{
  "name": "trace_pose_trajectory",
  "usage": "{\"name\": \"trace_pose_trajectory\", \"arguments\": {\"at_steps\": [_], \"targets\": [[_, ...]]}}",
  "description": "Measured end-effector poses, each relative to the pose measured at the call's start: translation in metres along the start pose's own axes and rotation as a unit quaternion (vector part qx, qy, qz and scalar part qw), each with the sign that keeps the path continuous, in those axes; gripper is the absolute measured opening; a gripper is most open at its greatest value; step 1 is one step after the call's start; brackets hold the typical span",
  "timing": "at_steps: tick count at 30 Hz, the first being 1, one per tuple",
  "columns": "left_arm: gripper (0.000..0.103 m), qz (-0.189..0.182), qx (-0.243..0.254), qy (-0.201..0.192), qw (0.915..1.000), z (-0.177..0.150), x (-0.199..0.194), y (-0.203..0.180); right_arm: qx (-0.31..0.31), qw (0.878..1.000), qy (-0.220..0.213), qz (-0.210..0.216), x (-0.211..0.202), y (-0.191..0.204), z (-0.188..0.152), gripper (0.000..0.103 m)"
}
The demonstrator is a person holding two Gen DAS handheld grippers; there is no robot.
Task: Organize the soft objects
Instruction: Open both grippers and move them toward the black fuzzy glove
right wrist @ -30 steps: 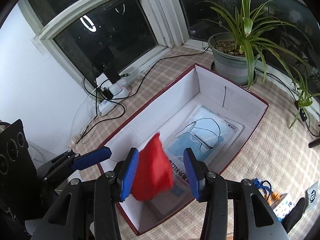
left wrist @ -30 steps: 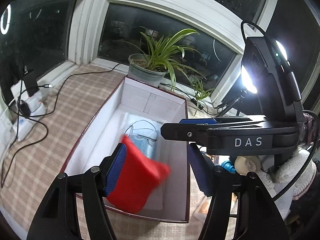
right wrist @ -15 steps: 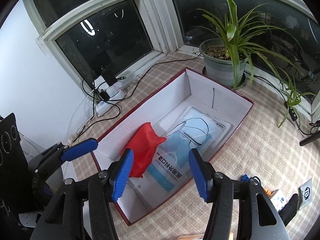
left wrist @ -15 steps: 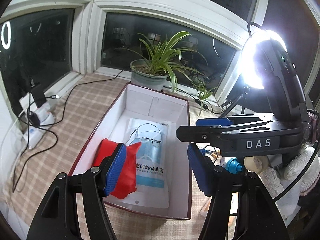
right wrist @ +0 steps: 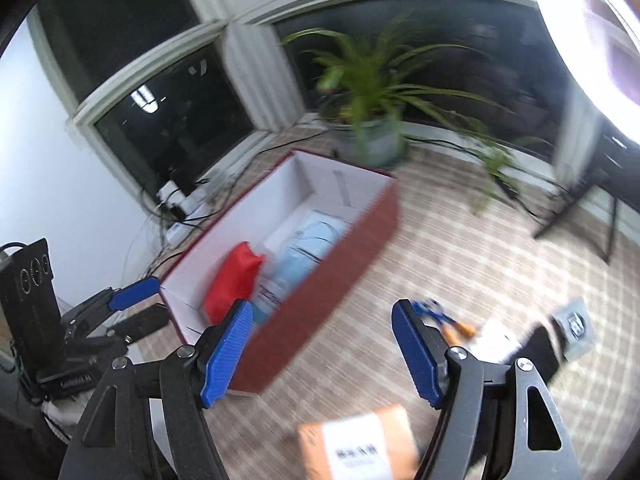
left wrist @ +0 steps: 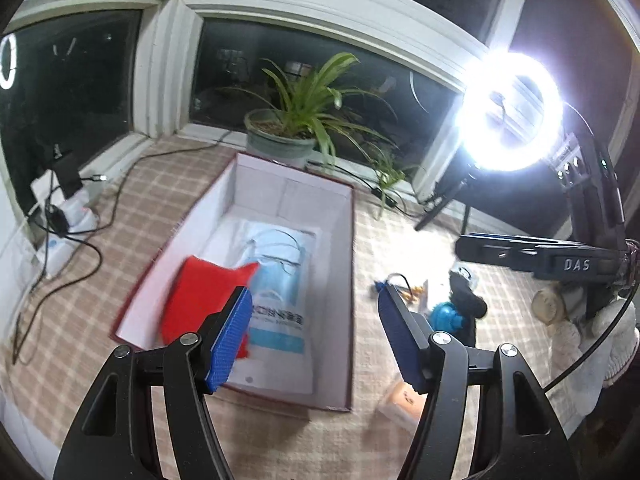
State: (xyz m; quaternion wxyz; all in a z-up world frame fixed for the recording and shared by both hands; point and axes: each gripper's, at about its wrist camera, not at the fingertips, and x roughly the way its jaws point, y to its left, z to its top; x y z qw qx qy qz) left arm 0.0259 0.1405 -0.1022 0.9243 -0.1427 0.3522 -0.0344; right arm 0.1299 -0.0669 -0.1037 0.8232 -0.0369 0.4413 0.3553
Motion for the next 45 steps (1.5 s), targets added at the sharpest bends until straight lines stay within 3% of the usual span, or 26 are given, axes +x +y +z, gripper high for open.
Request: {"name": "trace_pose_trajectory", "arguments": {"at_steps": [6,13,24,29,35,37,43,45], "targets": [[0.066,-0.036,0.007,0.025,0.9990,-0.012,0.010,-0.023,0.082,0.996,-0.016,-0.028,-0.040,-0.066,-0.050,0.069],[0.066,-0.077,0.029,0.054,0.9952,-0.020,0.030,-0.064,0.192,0.980,-0.014,-0.057,-0.064,-0.144,-0.097,0.069],[0.066,-0.141,0.073,0.101,0.9822,-0.027,0.079,-0.144,0.228,0.972,-0.024,-0.050,-0.079,-0.182,-0.115,0.069],[0.066,-0.171,0.063,0.133,0.9742,-0.015,0.112,-0.167,0.241,0.969,-0.033,-0.048,-0.093,-0.198,-0.128,0.069],[0.062,-0.133,0.068,0.151,0.9772,0.009,0.156,-0.179,0.257,0.963,-0.049,-0.058,-0.115,-0.218,-0.149,0.069],[0.045,-0.111,0.082,0.153,0.9785,0.013,0.168,-0.183,0.265,0.961,-0.052,-0.065,-0.121,-0.225,-0.158,0.069],[0.032,-0.082,0.106,0.205,0.9695,0.012,0.212,-0.186,0.299,0.950,-0.063,-0.066,-0.132,-0.244,-0.183,0.069],[0.032,-0.074,0.121,0.219,0.9652,0.008,0.224,-0.189,0.306,0.947,-0.066,-0.066,-0.134,-0.247,-0.189,0.069]]}}
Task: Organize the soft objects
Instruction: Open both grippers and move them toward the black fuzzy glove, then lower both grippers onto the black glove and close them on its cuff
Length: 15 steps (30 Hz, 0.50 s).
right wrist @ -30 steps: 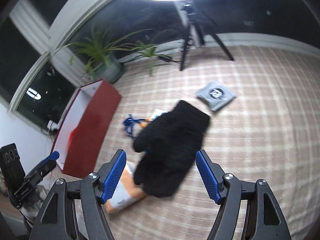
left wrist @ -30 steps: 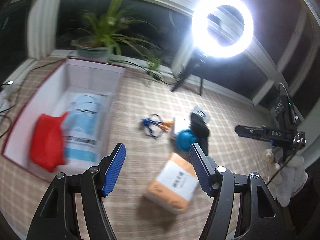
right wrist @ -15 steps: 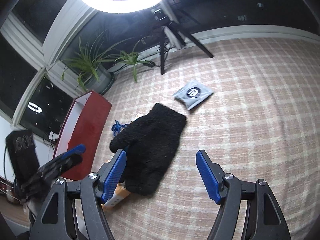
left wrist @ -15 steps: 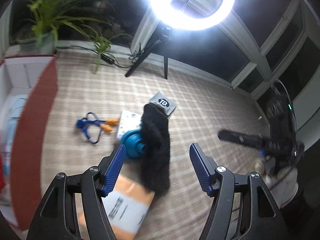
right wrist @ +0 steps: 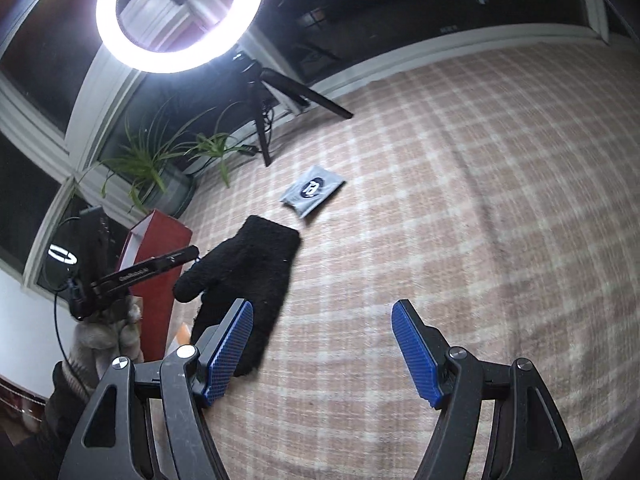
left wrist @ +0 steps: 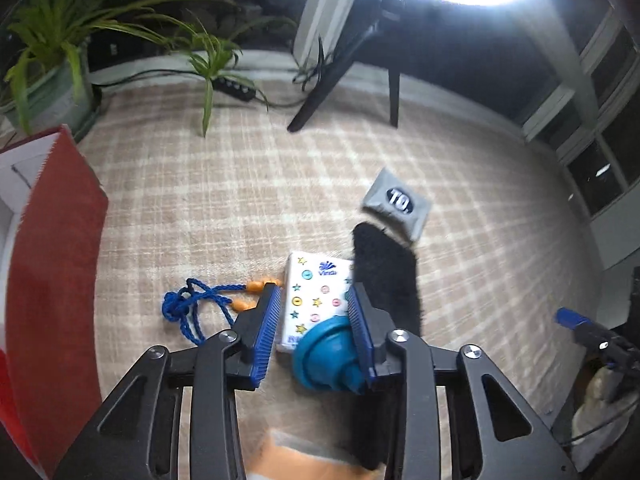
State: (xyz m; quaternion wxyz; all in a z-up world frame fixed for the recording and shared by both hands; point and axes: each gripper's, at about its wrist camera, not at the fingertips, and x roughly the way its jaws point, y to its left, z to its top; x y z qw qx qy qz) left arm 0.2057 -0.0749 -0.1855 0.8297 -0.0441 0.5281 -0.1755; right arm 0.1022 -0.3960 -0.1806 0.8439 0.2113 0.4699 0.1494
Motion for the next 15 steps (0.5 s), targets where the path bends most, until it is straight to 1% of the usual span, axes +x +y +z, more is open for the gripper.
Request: {"name": "trace_pose_trajectory", "arguments": {"at_steps": [2,4,6,11,14,15], "targets": [[0.032,-0.001,0.016,0.018,0.9997,-0.001,0.009,-0.004,0.007,1.000,-0.002,0.001,-0.001,-0.005,-0.002,0.069],[0.032,0.000,0.033,0.028,0.9991,-0.002,0.013,-0.010,0.015,1.000,-0.003,0.002,-0.002,-0.009,-0.004,0.069],[0.032,-0.007,0.040,0.035,0.9986,-0.002,0.017,-0.012,0.020,1.000,-0.004,0.003,-0.001,-0.011,-0.005,0.069],[0.032,-0.043,0.035,0.048,0.9973,-0.001,0.020,-0.017,0.027,1.000,-0.007,0.005,-0.003,-0.012,-0.008,0.069],[0.032,-0.054,0.056,0.048,0.9958,-0.003,0.016,-0.033,0.026,1.000,-0.008,0.005,-0.004,-0.010,-0.008,0.069],[0.032,-0.065,0.063,0.050,0.9946,-0.004,0.015,-0.040,0.026,1.000,-0.009,0.005,-0.005,-0.009,-0.008,0.069]]}}
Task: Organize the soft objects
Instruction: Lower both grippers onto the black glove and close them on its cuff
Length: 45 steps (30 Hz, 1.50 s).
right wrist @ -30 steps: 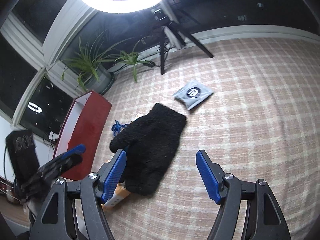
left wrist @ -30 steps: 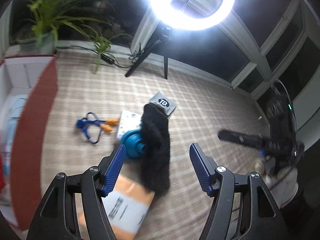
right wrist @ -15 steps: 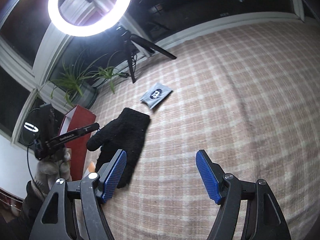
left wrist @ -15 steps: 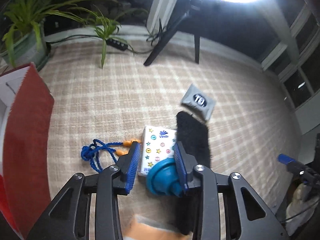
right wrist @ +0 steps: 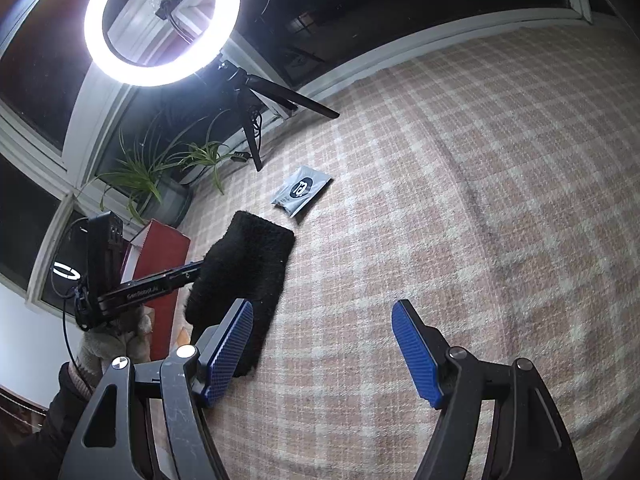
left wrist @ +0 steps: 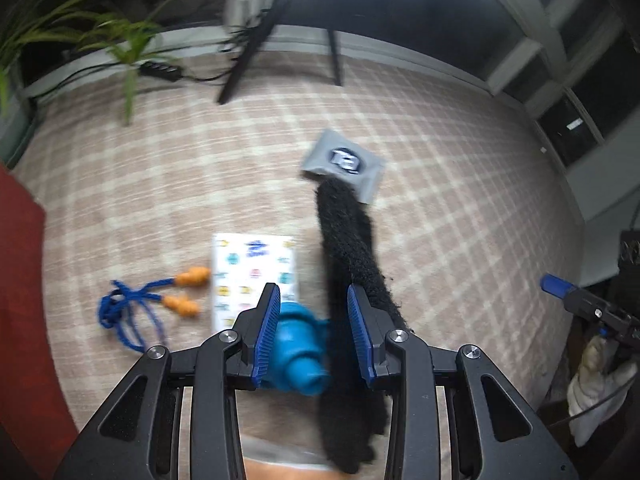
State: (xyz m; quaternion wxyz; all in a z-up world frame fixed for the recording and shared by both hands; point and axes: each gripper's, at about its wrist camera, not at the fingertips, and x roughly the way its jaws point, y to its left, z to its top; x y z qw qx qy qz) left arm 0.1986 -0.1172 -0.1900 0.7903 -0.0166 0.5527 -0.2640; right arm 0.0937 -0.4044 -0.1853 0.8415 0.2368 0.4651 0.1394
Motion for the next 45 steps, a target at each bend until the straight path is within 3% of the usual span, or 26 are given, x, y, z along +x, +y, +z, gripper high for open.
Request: {"name": "trace_pose_trajectory", "arguments": {"at_steps": [8,13,20,22,24,38,43,45], "targets": [[0.032,-0.083,0.042,0.029,0.9953,-0.007,0.018,-0.068,0.008,1.000,-0.008,-0.004,-0.008,-0.004,-0.005,0.069],[0.032,-0.086,0.076,0.026,0.9930,-0.013,0.019,-0.096,0.017,1.000,-0.011,-0.006,-0.014,-0.014,-0.010,0.069],[0.035,-0.067,0.055,0.019,0.9960,-0.025,0.012,-0.075,0.032,0.999,0.010,0.008,0.005,-0.020,-0.018,0.069],[0.051,-0.065,0.039,0.023,0.9968,-0.032,0.014,-0.066,0.033,0.999,0.026,0.020,0.019,-0.017,-0.020,0.069],[0.056,-0.066,0.023,0.027,0.9972,-0.039,0.017,-0.060,0.039,0.998,0.039,0.030,0.030,-0.016,-0.021,0.069],[0.056,-0.076,-0.002,0.047,0.9961,-0.055,0.044,-0.058,0.059,0.992,0.107,0.041,0.089,-0.014,-0.029,0.069],[0.053,-0.084,-0.002,0.044,0.9955,-0.059,0.048,-0.059,0.078,0.990,0.106,0.054,0.094,-0.015,-0.030,0.069],[0.053,-0.088,-0.002,0.041,0.9953,-0.060,0.048,-0.059,0.080,0.990,0.106,0.056,0.095,-0.016,-0.030,0.064]]}}
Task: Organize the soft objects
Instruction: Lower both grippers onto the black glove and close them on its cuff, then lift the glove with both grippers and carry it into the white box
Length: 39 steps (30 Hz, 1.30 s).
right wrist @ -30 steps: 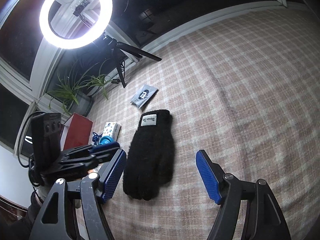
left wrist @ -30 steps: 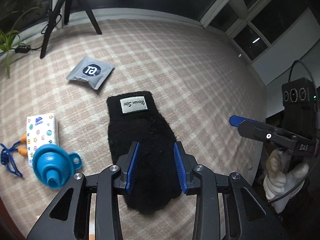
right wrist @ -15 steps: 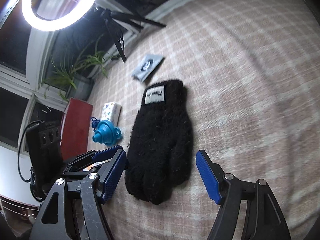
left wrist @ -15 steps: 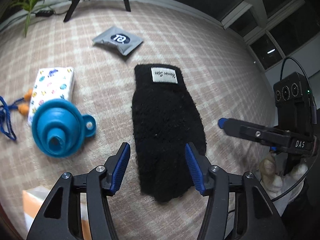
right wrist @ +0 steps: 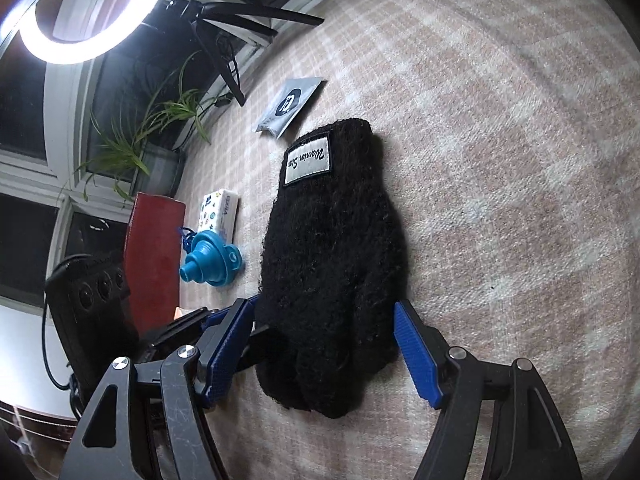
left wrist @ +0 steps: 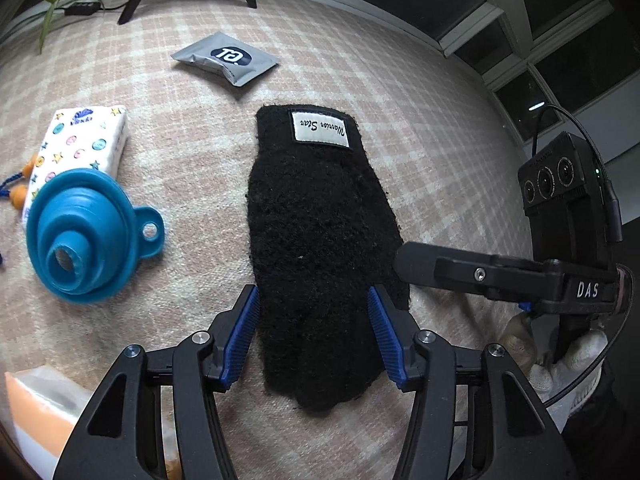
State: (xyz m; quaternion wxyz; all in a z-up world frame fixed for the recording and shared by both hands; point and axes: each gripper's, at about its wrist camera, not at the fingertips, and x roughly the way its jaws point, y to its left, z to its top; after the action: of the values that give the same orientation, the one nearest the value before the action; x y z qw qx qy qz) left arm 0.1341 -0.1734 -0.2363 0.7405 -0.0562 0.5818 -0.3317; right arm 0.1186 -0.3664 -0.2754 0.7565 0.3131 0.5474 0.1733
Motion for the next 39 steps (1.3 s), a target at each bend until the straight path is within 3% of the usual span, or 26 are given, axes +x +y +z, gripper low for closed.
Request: {"name": "trace_pose_trajectory", "arguments": {"at_steps": [7,13,17,27,39], "targets": [[0.038,-0.012,0.014,-0.001,0.9998,-0.003,0.000,-0.009,0.001,1.000,-0.001,0.007,0.002,0.003,-0.003,0.036],[0.028,-0.018,0.038,-0.005,0.9991,-0.007,-0.005,-0.030,0.003,1.000,-0.017,0.019,-0.007,0.011,-0.017,0.031],[0.028,-0.017,0.074,-0.011,0.9971,-0.010,-0.017,-0.052,0.009,0.998,-0.052,0.025,-0.028,0.016,-0.031,0.030],[0.028,-0.070,0.138,0.006,0.9880,-0.024,-0.031,-0.108,0.052,0.988,-0.145,0.017,-0.104,0.012,-0.086,0.029],[0.027,-0.111,0.193,-0.009,0.9748,-0.037,-0.048,-0.158,0.063,0.977,-0.205,0.004,-0.162,0.017,-0.128,0.029]]}}
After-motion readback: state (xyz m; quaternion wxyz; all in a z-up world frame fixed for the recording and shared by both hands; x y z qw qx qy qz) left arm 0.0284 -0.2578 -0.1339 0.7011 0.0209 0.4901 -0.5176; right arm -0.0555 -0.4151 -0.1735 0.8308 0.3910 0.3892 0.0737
